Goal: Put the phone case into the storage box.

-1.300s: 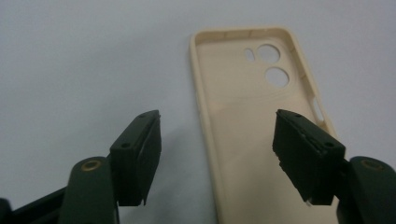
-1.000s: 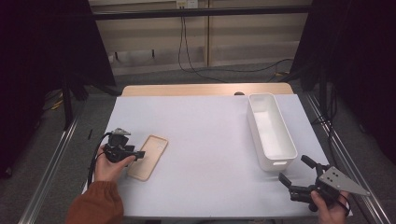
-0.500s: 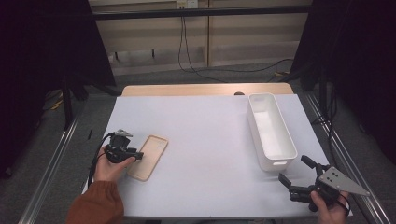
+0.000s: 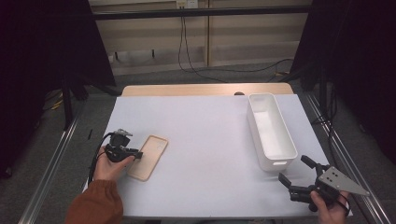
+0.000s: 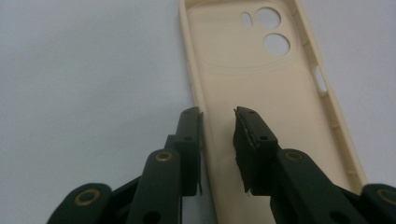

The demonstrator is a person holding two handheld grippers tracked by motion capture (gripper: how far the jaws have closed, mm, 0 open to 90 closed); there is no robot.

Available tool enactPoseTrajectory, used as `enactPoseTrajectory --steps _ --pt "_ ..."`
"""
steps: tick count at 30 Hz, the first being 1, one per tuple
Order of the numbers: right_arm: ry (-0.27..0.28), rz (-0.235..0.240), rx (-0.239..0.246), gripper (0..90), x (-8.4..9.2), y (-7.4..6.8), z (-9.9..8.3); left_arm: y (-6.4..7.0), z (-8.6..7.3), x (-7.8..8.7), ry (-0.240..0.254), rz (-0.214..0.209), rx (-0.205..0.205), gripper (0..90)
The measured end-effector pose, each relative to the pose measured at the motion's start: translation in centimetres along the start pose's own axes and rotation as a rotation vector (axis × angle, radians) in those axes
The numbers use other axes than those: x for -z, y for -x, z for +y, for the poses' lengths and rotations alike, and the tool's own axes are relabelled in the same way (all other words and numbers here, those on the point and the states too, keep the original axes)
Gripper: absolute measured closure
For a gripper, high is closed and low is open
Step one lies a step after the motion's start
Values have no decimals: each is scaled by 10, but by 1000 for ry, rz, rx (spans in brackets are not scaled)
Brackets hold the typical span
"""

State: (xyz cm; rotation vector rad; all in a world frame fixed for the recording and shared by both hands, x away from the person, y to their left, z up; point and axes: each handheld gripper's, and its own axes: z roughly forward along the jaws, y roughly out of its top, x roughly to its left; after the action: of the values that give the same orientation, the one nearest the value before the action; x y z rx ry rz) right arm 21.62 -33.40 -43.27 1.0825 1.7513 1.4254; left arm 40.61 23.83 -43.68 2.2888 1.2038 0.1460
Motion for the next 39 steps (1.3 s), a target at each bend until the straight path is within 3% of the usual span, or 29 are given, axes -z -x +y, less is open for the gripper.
enactPoseTrajectory --steps 9,14,19,28,39 --pt "-1 1 2 0 0 0 0 -3 0 -1 10 1 28 773" --pt "0 0 2 0 0 0 0 -2 1 -1 15 28 29 848" --pt "-1 1 1 0 -1 0 0 -3 0 -1 20 26 29 856" --pt "-1 1 2 0 0 0 0 2 0 -1 36 73 2 877" --pt "-1 -1 1 0 0 0 0 1 -1 1 80 58 44 878"
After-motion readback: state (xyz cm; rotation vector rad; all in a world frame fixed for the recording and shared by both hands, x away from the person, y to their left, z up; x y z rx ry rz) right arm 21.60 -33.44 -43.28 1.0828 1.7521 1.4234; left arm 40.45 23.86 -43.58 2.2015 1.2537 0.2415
